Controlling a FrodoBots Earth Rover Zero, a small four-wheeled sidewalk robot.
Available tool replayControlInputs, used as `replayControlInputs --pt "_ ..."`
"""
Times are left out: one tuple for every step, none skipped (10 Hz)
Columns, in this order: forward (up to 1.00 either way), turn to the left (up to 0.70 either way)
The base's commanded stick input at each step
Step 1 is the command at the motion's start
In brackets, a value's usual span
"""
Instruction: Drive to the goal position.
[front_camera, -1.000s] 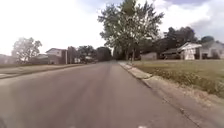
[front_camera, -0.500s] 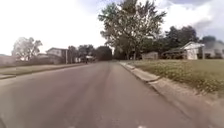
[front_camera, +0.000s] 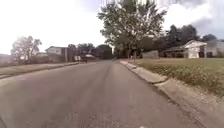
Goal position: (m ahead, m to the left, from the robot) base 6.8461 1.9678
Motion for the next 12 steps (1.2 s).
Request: replayControlInputs --pt "0.07 0.00" --pt "0.07 0.00" --pt "0.08 0.00" --pt "0.08 0.00" --pt "0.07 0.00" --pt "0.07 0.00" --pt "0.08 0.00" --pt "0.07 0.00" --pt "0.07 0.00" --pt "0.07 0.00" --pt "0.08 0.00" --pt "0.07 0.00"
